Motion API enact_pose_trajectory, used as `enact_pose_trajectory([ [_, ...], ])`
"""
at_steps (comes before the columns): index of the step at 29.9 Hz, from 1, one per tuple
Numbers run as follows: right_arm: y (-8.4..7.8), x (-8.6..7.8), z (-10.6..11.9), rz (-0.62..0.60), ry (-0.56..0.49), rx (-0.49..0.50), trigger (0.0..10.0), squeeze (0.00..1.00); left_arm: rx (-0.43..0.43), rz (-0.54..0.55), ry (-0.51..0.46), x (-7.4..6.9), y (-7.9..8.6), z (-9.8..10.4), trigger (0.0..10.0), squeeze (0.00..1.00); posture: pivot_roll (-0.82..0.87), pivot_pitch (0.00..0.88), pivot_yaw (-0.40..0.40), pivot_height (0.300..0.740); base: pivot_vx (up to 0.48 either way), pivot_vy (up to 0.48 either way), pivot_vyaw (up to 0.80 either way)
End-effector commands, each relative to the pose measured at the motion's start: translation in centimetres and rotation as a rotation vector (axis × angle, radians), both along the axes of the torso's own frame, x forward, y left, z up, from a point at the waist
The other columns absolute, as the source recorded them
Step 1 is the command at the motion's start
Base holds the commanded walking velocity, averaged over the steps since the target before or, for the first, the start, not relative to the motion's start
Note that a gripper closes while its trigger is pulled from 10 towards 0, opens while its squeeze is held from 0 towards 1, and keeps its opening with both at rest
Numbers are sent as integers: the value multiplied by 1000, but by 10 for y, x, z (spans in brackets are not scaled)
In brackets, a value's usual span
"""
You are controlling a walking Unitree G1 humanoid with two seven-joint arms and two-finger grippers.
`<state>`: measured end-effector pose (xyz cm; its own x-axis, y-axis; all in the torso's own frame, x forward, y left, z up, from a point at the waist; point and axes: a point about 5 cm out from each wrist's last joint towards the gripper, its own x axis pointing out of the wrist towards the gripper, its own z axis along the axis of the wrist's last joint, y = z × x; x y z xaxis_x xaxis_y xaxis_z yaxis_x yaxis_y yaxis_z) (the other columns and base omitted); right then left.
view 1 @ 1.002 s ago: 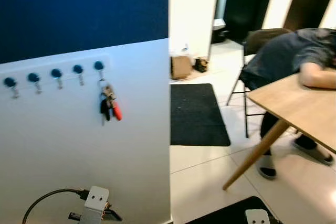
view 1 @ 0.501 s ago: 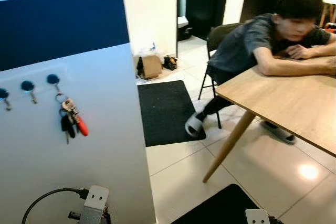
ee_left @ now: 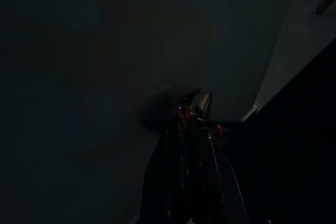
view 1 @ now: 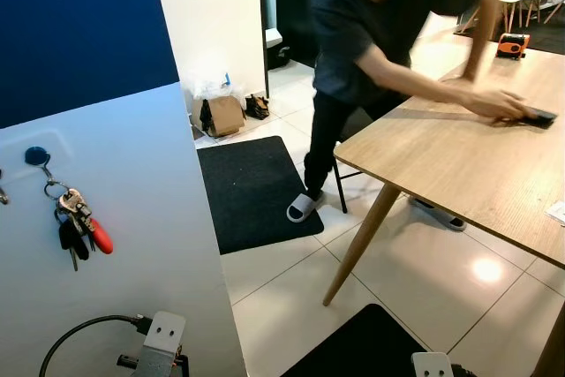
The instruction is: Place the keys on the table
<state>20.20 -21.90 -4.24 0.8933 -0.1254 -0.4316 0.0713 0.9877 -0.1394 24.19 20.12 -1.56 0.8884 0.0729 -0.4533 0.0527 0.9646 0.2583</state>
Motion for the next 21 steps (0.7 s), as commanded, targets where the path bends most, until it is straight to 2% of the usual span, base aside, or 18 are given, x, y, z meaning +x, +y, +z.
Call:
enact_pose_trajectory([
  [1, -1, -6, -4, -10, 17, 7, 10000, 0, -5, 6, 19, -5, -1, -5, 10000, 0, 23, 111, 80, 740, 0, 0, -556],
  [21, -3, -5, -3, 2, 19, 0, 10000, 0, -6, 11, 19, -7, -2, -7, 10000, 0, 30, 113, 70, 740, 0, 0, -561],
])
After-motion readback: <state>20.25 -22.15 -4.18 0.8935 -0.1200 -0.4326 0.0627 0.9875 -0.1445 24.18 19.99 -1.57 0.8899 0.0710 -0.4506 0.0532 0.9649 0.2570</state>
